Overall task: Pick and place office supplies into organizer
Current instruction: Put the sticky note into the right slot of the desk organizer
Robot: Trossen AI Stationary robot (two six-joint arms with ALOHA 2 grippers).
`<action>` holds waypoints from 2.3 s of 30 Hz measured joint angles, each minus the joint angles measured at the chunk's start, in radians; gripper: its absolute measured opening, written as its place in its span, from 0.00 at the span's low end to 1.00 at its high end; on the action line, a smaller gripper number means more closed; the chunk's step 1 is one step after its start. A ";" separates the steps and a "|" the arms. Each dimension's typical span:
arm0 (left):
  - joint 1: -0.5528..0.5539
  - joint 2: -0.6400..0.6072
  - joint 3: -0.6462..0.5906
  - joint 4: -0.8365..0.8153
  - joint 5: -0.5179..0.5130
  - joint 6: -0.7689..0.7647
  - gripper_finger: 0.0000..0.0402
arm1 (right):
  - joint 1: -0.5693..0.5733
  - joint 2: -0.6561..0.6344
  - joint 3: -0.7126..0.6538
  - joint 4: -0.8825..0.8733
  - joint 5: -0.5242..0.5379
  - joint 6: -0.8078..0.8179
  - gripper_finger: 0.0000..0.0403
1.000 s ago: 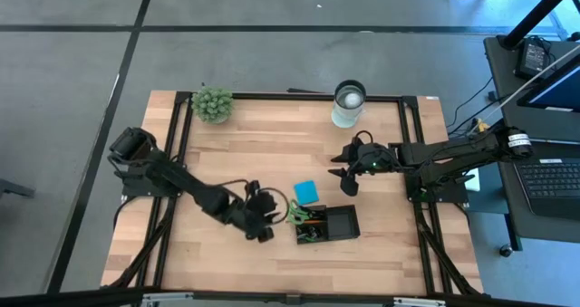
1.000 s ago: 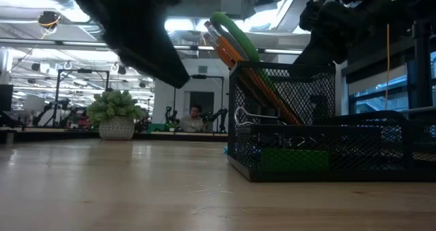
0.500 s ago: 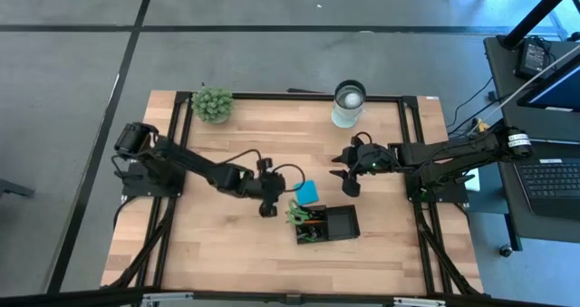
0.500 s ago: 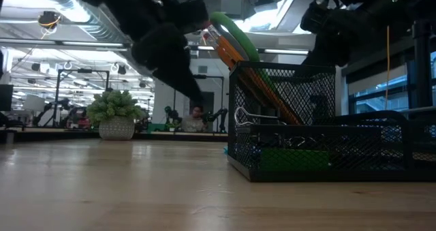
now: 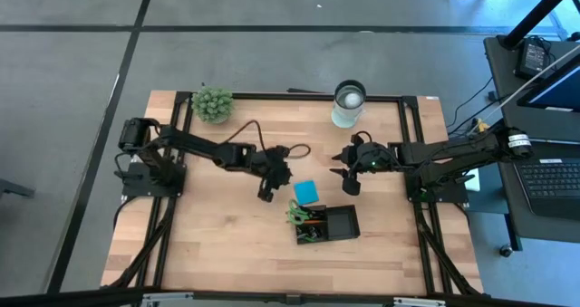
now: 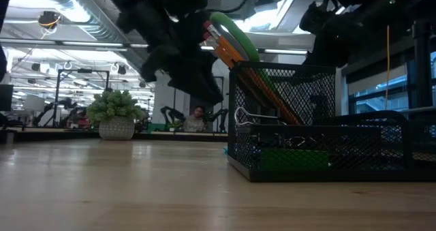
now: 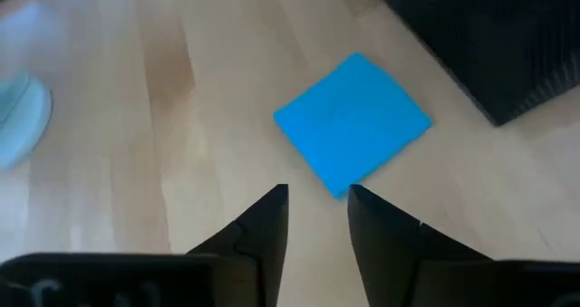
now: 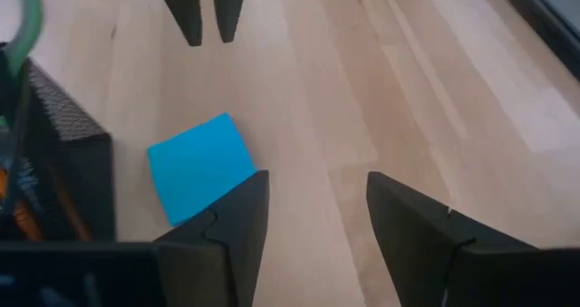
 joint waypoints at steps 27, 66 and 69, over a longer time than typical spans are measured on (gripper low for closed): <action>0.073 0.315 0.002 0.366 0.270 0.091 0.03 | -0.106 0.000 0.000 -0.003 0.003 0.006 0.47; 0.166 0.303 0.002 0.410 -0.083 -0.374 0.09 | -0.105 0.072 0.000 0.004 0.002 -0.292 0.47; 0.167 0.266 0.002 0.412 -0.083 -0.374 0.13 | -0.105 0.134 0.000 0.046 0.003 -0.338 0.47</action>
